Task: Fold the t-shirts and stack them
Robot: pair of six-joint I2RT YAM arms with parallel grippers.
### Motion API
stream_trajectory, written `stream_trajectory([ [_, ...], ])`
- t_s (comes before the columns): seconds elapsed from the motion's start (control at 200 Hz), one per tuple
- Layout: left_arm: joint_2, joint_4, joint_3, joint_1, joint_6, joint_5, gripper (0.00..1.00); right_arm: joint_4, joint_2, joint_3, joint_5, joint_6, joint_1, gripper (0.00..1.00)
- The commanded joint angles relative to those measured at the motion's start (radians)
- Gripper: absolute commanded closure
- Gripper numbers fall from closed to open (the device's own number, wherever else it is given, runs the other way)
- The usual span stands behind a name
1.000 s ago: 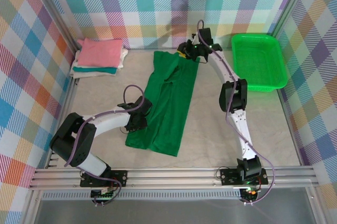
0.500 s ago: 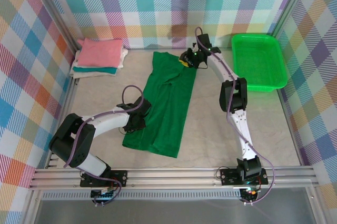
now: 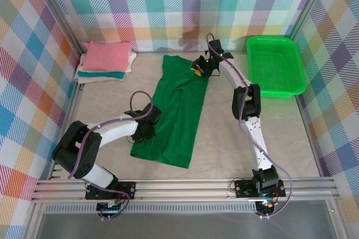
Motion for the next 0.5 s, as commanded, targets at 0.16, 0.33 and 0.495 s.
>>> stream_trajectory([
  [0.16, 0.015, -0.066, -0.025, 0.013, -0.002, -0.014, 0.69, 0.008, 0.04, 0.032, -0.024, 0.022, 0.012, 0.65],
  [0.33, 0.015, -0.066, -0.022, 0.013, -0.002, -0.014, 0.69, 0.068, 0.052, 0.037, -0.049, 0.031, 0.018, 0.82],
  [0.495, 0.012, -0.071, -0.024, 0.013, -0.005, -0.02, 0.69, 0.074, 0.052, 0.064, -0.043, 0.037, 0.018, 1.0],
])
